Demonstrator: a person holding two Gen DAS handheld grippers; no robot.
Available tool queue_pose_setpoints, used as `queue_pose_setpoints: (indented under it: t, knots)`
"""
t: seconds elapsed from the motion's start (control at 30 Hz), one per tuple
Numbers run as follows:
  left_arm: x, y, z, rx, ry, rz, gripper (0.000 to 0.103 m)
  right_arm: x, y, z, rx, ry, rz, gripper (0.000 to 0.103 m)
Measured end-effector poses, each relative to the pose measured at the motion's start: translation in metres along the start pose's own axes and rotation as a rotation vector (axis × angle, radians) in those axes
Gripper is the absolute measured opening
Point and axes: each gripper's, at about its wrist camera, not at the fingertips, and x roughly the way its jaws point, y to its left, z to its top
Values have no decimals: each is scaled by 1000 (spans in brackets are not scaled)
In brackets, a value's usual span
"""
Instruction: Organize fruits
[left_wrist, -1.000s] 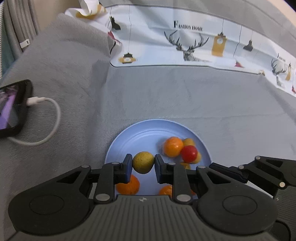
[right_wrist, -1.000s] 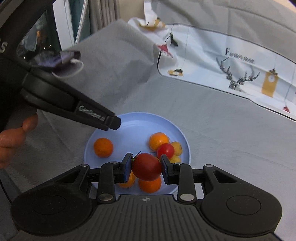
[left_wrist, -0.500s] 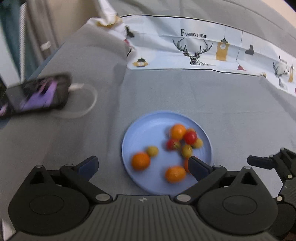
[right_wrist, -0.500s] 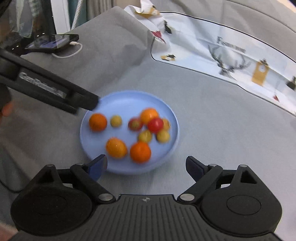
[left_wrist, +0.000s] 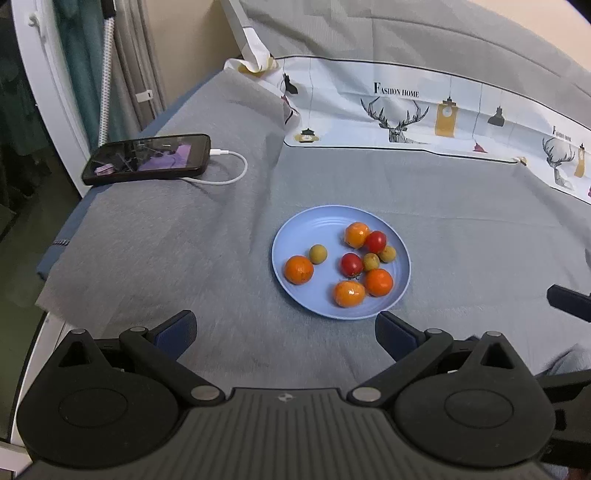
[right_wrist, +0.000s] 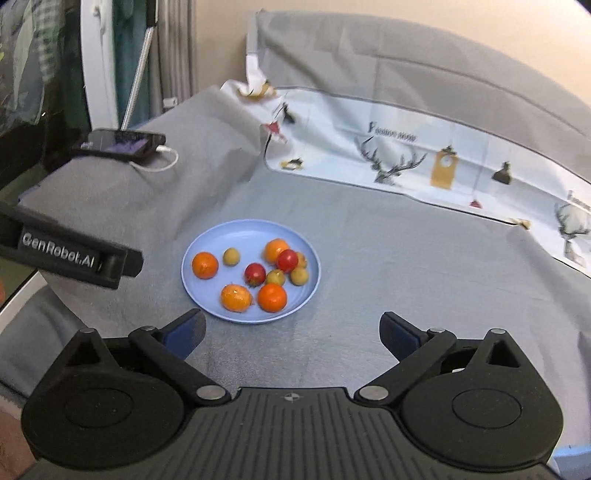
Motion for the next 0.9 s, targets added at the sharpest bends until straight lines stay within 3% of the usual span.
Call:
queue_pose_setpoints:
  t: [0.4,0.9]
  knots:
    - [-31,-13,-18,39,-49,-1,103,-37,6,-14,-16,-79,-34,102]
    - [-34,-12,-16,37,-53,-17,103,-42,5,-15,-7,-93,-47,102]
